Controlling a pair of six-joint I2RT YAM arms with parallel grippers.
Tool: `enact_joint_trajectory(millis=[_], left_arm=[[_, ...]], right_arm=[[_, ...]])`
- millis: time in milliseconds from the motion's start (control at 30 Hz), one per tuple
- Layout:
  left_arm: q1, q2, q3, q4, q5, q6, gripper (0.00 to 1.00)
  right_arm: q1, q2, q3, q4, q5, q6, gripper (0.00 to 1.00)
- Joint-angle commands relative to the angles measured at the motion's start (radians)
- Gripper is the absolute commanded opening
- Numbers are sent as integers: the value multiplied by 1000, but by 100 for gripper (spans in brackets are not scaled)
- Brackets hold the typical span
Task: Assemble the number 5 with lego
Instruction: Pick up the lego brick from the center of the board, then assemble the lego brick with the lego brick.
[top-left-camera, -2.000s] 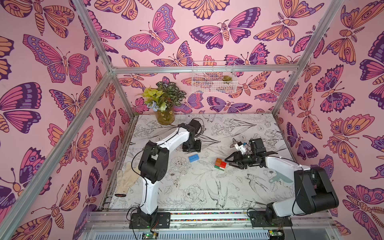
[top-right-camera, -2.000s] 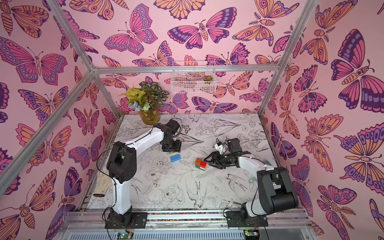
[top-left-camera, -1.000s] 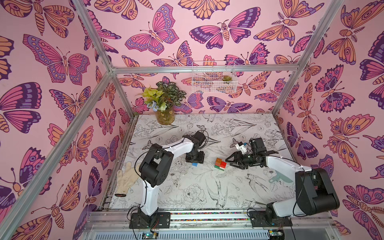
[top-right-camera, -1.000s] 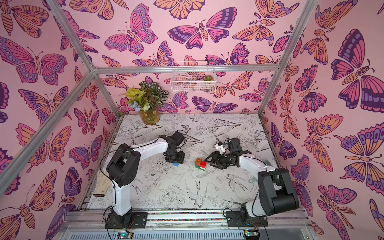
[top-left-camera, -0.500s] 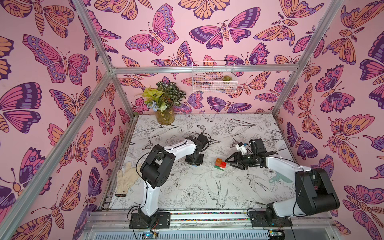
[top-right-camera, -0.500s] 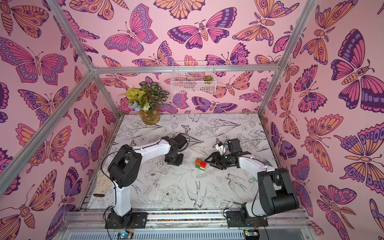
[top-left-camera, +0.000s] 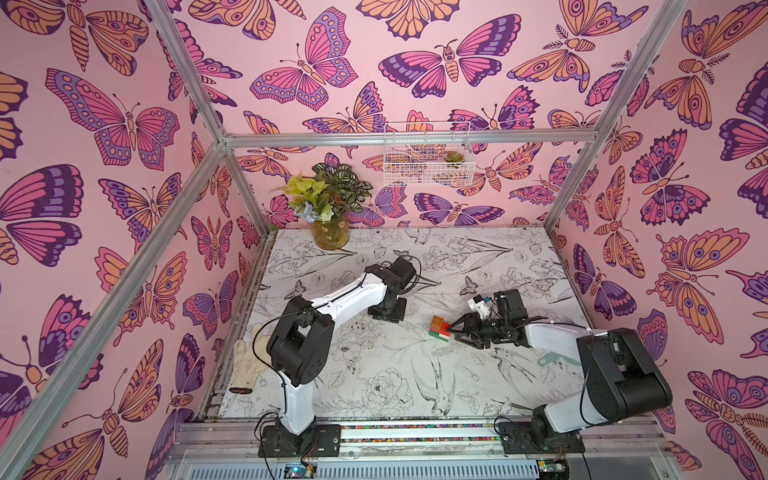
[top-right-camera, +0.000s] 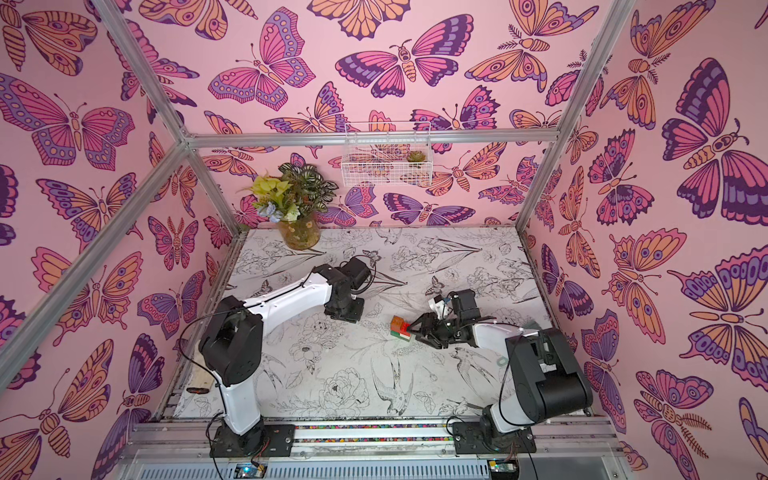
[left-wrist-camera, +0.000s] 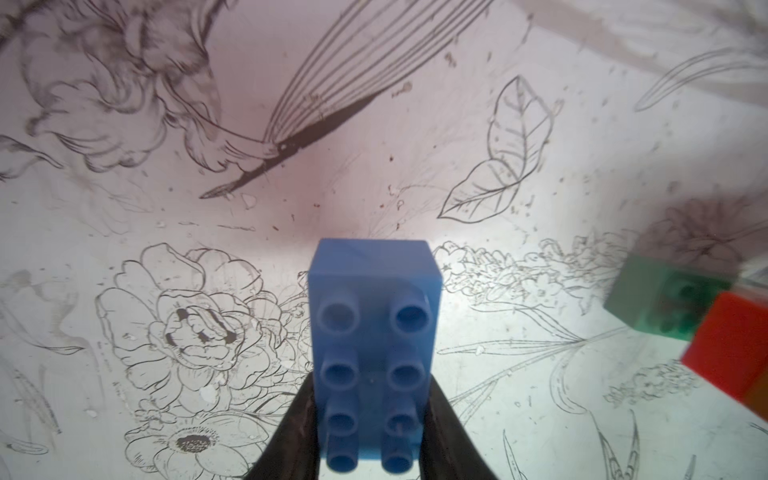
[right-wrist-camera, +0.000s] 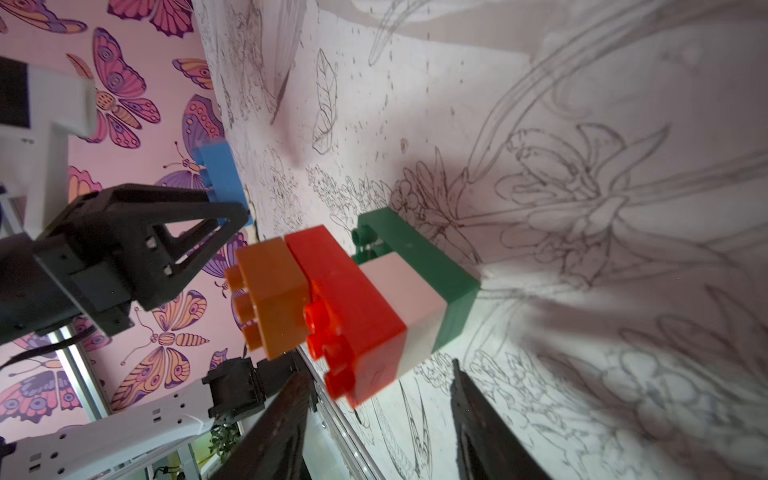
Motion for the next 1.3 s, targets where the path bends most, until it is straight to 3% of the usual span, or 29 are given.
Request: enact_joint_trajectory(millis=[0, 467, 900, 1033, 1267], left_arm=[[-1, -10, 24, -64, -29, 21, 21], [-4, -44, 24, -84, -30, 34, 21], [-56, -64, 59, -89, -46, 151, 18], [-84, -70, 102, -98, -30, 211, 16], [-150, -84, 170, -102, 83, 447, 11]], right_arm=[[7, 36, -10, 154, -39, 53, 57], [7, 178, 54, 269, -91, 41, 55], [7, 250, 173, 234, -131, 11, 54], [6, 199, 196, 59, -100, -85, 53], [1, 141, 159, -25, -96, -136, 53]])
